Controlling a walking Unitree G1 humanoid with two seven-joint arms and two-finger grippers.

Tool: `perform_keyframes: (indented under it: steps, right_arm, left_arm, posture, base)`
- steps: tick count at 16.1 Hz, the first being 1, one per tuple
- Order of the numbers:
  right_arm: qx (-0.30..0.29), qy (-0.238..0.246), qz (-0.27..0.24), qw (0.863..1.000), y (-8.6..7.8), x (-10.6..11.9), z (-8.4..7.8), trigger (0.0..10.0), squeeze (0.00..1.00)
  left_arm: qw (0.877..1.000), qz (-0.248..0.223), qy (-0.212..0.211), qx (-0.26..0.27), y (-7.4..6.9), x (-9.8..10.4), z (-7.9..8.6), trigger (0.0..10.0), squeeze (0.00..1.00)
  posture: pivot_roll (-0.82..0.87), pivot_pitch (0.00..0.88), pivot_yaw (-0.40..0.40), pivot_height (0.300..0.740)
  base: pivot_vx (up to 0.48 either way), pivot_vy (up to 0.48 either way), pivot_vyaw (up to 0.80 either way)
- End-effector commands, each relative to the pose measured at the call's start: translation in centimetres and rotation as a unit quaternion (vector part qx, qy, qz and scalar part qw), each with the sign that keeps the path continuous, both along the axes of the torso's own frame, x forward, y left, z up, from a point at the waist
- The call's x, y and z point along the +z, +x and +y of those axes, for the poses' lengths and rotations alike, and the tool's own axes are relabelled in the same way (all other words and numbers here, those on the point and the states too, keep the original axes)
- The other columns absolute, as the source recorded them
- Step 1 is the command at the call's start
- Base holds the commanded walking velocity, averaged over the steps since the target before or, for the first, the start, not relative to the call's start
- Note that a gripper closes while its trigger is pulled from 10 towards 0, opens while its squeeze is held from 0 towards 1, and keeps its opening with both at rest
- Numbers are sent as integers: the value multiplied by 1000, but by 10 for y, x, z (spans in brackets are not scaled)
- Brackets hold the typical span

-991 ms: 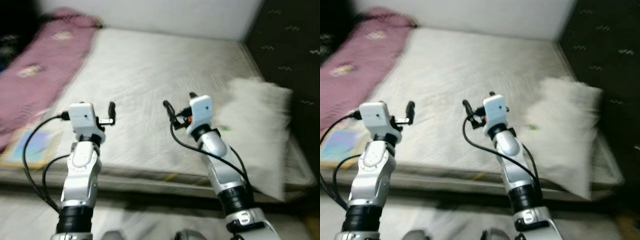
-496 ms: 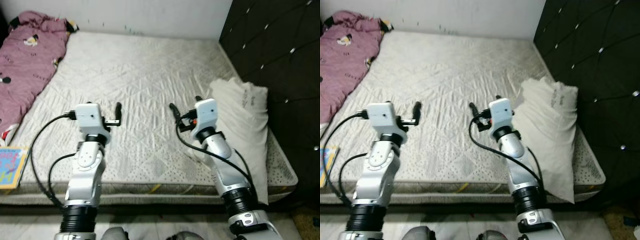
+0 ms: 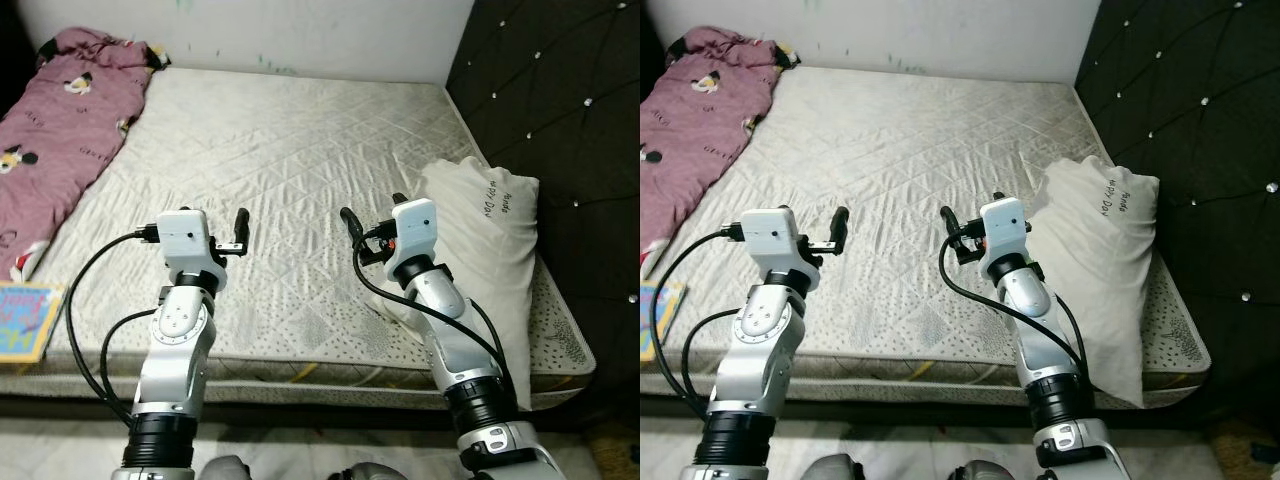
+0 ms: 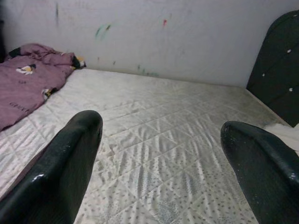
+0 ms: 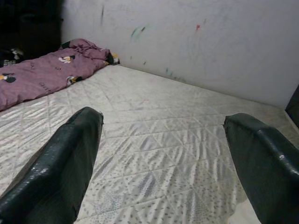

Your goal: Clean up the room

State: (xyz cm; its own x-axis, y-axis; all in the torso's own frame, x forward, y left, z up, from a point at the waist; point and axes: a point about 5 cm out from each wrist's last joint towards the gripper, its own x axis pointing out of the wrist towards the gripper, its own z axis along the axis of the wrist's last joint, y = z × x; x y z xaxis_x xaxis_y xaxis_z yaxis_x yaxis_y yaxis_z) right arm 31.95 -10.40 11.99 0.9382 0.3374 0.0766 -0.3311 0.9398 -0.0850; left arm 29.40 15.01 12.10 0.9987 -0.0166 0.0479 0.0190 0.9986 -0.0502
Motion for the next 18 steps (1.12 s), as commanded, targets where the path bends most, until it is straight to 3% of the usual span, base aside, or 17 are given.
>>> perform_keyframes:
  steps: [1,8,16,18]
  right_arm:
    - [-7,-1,-5,1000,1,2,-4,10000,0]
    - [-9,-1,-7,1000,2,3,-6,10000,0]
    - [-9,-4,-10,1000,4,5,-6,10000,0]
    - [-10,-4,-10,1000,4,5,-6,10000,0]
  left_arm:
    - [1000,8,-2,-2,0,-3,-1,10000,0]
    - [1000,4,-4,-1,1,0,-2,10000,0]
    - [1000,-9,-10,-6,1,4,-4,10000,0]
    - [1000,-8,-10,-7,2,4,-4,10000,0]
  posture:
    - [30,0,-57,740]
    - [27,0,-60,740]
    - [24,0,-64,740]
    - [22,0,-63,740]
  base:
    - [0,-480,0]
    - [0,-480,0]
    - [0,0,0]
    - [0,0,-697]
